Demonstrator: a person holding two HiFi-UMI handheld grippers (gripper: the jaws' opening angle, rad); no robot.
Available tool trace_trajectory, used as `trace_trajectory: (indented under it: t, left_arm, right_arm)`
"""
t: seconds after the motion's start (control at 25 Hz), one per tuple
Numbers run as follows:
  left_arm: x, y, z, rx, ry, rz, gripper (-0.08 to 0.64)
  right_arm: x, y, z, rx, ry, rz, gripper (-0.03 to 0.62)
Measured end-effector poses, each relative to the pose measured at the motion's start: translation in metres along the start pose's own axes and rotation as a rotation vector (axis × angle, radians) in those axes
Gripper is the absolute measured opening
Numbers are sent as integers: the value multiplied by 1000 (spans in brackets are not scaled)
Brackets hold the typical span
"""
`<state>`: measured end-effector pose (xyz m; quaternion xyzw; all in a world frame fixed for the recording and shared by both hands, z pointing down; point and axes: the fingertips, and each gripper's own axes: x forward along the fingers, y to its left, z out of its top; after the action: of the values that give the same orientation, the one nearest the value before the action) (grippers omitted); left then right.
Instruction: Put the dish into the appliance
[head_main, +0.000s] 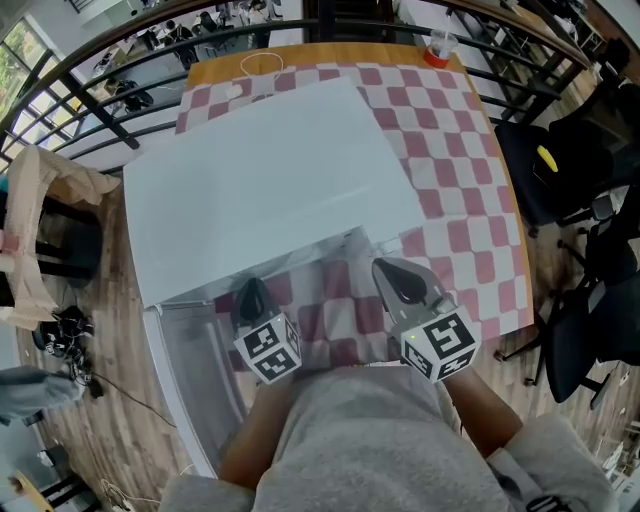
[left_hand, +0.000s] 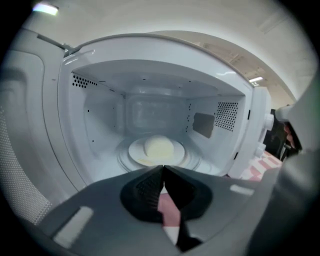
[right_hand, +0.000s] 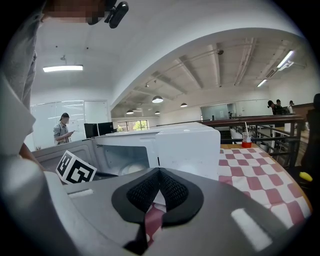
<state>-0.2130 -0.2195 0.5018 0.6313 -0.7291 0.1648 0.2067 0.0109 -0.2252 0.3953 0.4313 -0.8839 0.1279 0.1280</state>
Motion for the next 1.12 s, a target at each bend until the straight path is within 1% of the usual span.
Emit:
trace_trajectory:
  t: [0.2, 0.44, 0.84, 1.12]
  left_arm:
    - [-15, -14, -2, 10, -8, -27, 9]
    - [-39, -31, -4, 30, -28, -57, 9]
    - [-95, -57, -24, 10, -41, -76, 9]
    - [-141, -74, -35, -2, -67, -79, 9]
  right_arm:
    - [-12, -2, -5, 3, -2, -7, 0]
    - [-30, 0, -12, 8, -5, 4, 0]
    - [-76, 2, -28, 0, -15, 37, 0]
    - [-116, 1, -49, -2, -7, 52, 0]
